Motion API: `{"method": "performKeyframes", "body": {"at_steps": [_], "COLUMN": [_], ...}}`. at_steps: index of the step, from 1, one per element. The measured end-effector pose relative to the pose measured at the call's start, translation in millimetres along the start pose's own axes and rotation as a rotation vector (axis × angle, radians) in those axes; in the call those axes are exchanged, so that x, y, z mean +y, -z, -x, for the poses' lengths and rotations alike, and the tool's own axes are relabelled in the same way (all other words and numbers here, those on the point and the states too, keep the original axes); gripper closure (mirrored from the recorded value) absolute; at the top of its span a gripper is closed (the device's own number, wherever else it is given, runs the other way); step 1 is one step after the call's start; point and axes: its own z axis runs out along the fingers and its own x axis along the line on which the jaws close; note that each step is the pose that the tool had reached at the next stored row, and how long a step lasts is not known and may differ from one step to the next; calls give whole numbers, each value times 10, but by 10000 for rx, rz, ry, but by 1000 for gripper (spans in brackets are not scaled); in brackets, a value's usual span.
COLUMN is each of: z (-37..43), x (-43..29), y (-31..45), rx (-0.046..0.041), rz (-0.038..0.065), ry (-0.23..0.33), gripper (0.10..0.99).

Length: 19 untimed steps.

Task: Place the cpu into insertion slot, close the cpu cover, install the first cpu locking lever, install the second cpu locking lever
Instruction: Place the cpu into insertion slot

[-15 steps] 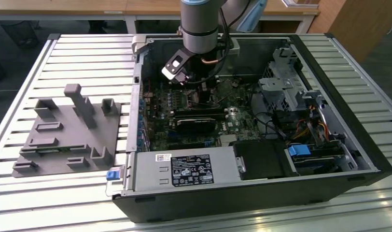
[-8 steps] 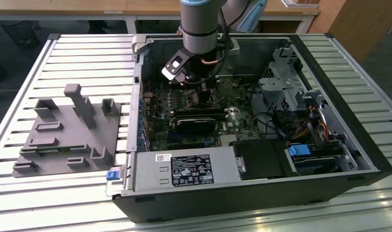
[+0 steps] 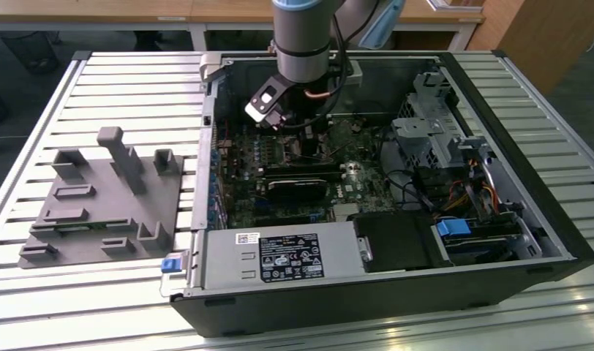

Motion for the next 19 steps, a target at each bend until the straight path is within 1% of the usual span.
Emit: {"method": "performKeyframes", "body": {"at_steps": [2, 10, 12, 13, 19], "z": [-2, -2, -2, -2, -13], "x": [-1, -3, -4, -4, -5], "y": [-13, -15, -15, -15, -14], "rx": [0, 1, 1, 1, 1], "rz": [-1, 0, 0, 0, -1], "ry": [0, 0, -1, 0, -1], "gripper": [545, 545, 537, 475, 475]}}
